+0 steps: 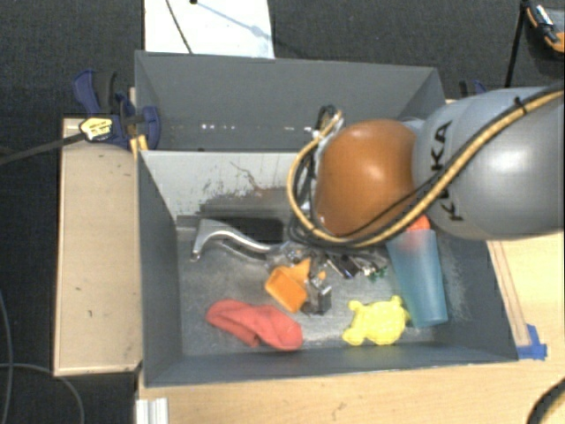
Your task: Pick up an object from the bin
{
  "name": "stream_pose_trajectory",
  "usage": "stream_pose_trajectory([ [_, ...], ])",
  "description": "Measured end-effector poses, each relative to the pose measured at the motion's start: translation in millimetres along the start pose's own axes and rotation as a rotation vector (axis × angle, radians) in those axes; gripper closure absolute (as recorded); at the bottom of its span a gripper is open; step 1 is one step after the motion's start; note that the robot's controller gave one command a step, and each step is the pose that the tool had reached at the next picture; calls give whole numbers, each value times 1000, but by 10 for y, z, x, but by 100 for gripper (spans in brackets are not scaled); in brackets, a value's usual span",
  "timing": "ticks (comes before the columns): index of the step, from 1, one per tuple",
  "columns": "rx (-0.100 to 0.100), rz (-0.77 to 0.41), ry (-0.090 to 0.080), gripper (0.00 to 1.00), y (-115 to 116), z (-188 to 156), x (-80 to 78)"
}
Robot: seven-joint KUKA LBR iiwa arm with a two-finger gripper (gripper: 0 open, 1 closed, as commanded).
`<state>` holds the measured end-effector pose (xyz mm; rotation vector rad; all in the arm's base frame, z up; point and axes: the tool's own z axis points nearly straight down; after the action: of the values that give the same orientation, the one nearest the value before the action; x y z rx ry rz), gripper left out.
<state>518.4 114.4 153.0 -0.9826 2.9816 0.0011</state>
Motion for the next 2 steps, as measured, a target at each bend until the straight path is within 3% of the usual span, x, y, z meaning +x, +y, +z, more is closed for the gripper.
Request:
stream_pose_trajectory([
  [1, -4, -8, 6, 100, -39, -418, -49],
  [2, 8, 4, -16, 100, -113, -353, -254],
])
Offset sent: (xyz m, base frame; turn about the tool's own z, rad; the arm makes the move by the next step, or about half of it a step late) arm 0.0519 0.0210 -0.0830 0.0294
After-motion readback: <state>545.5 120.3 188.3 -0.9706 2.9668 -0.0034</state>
